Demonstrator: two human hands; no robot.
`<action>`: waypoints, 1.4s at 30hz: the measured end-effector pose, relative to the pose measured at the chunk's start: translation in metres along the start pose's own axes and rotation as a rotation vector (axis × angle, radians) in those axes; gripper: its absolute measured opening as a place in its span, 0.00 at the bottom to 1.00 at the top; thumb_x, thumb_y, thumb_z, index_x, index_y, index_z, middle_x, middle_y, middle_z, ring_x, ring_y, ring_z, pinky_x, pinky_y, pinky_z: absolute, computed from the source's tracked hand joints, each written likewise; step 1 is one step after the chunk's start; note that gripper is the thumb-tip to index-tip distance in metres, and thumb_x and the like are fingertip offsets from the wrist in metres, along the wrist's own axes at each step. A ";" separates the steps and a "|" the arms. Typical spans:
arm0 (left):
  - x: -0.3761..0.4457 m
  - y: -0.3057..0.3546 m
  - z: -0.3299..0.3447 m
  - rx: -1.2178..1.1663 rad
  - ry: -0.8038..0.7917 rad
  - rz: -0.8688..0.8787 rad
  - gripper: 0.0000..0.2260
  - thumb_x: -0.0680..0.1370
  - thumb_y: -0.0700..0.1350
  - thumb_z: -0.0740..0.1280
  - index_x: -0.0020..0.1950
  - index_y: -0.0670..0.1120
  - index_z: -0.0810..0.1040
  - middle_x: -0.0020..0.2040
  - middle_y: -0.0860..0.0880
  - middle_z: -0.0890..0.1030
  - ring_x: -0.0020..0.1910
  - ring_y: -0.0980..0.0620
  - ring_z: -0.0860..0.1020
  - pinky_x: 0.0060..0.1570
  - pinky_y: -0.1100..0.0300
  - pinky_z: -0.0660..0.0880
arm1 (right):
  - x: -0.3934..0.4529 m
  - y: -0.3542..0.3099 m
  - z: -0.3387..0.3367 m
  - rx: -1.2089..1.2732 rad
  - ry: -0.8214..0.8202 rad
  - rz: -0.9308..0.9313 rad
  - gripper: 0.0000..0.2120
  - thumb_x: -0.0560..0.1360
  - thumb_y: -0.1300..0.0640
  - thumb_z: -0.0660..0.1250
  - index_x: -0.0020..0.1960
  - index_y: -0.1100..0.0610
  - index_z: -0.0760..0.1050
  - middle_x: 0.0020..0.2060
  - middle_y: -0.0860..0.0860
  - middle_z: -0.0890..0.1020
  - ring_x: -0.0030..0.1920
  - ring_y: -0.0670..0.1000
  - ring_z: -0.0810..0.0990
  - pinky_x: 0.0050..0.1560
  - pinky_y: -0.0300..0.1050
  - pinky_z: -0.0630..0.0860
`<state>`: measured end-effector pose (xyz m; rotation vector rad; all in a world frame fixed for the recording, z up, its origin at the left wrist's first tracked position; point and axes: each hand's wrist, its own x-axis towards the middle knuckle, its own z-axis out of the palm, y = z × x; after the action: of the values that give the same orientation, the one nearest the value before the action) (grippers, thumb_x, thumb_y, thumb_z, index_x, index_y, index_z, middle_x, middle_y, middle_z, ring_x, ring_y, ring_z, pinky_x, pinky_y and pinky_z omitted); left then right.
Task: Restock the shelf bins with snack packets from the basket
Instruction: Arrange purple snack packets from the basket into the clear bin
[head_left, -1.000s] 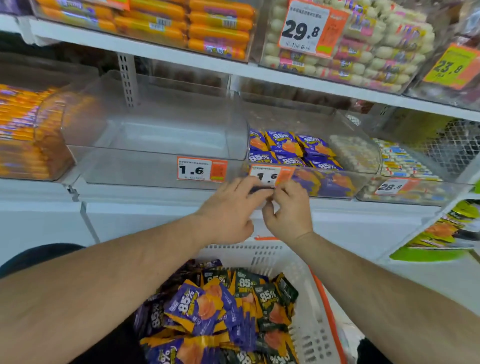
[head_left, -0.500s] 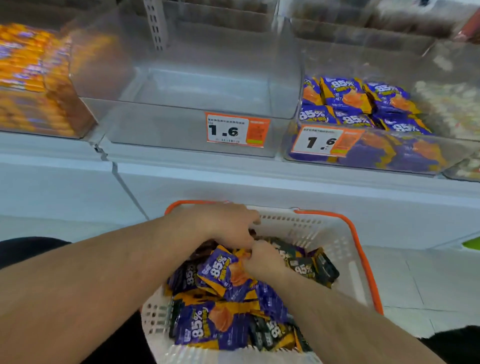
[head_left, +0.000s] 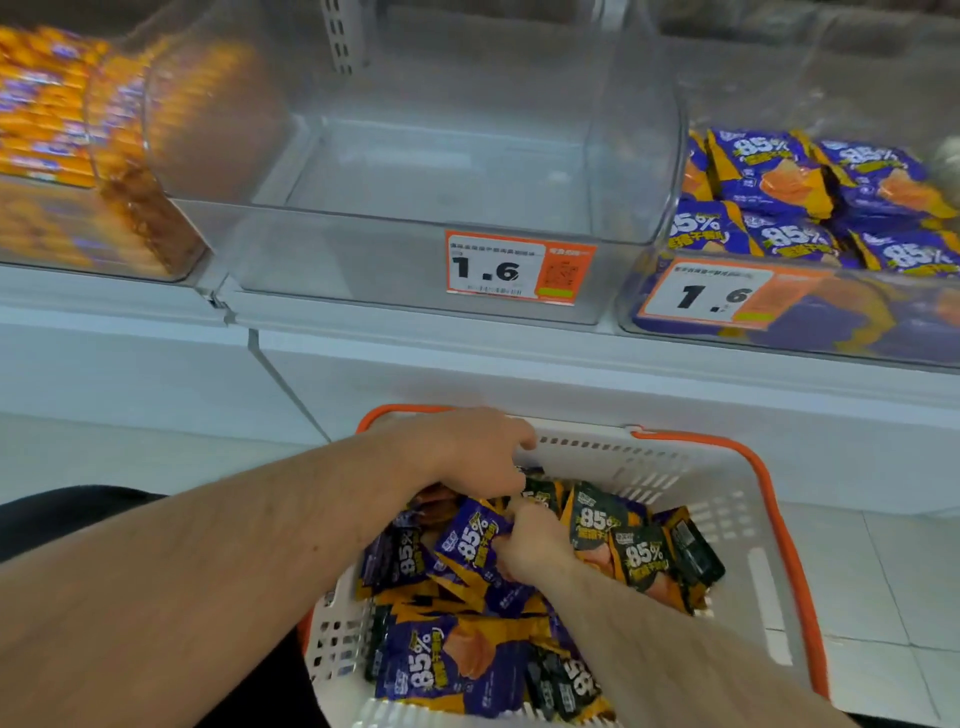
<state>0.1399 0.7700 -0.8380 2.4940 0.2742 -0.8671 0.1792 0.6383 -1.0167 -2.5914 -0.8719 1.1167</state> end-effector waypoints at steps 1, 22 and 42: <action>0.001 0.001 -0.002 0.008 -0.007 -0.001 0.25 0.81 0.49 0.62 0.77 0.49 0.60 0.74 0.47 0.66 0.70 0.47 0.69 0.67 0.51 0.69 | -0.002 0.004 -0.007 0.075 -0.023 0.000 0.06 0.75 0.55 0.67 0.46 0.52 0.69 0.47 0.52 0.77 0.45 0.54 0.76 0.45 0.49 0.76; -0.024 0.092 -0.066 -0.919 0.678 0.367 0.10 0.77 0.33 0.68 0.43 0.48 0.78 0.38 0.48 0.82 0.33 0.55 0.77 0.31 0.61 0.77 | -0.151 0.017 -0.260 0.854 0.789 -0.430 0.17 0.71 0.72 0.70 0.45 0.53 0.68 0.34 0.55 0.80 0.31 0.55 0.80 0.31 0.49 0.79; 0.039 0.189 -0.157 -0.797 0.855 0.400 0.06 0.80 0.40 0.66 0.47 0.51 0.78 0.39 0.50 0.83 0.23 0.59 0.75 0.26 0.63 0.74 | -0.156 0.048 -0.302 0.006 1.485 -0.211 0.34 0.60 0.36 0.69 0.59 0.56 0.75 0.60 0.54 0.76 0.60 0.58 0.75 0.57 0.55 0.72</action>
<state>0.3174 0.6870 -0.6840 1.8864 0.2966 0.4482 0.3311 0.5259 -0.7296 -2.2889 -0.6202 -0.8528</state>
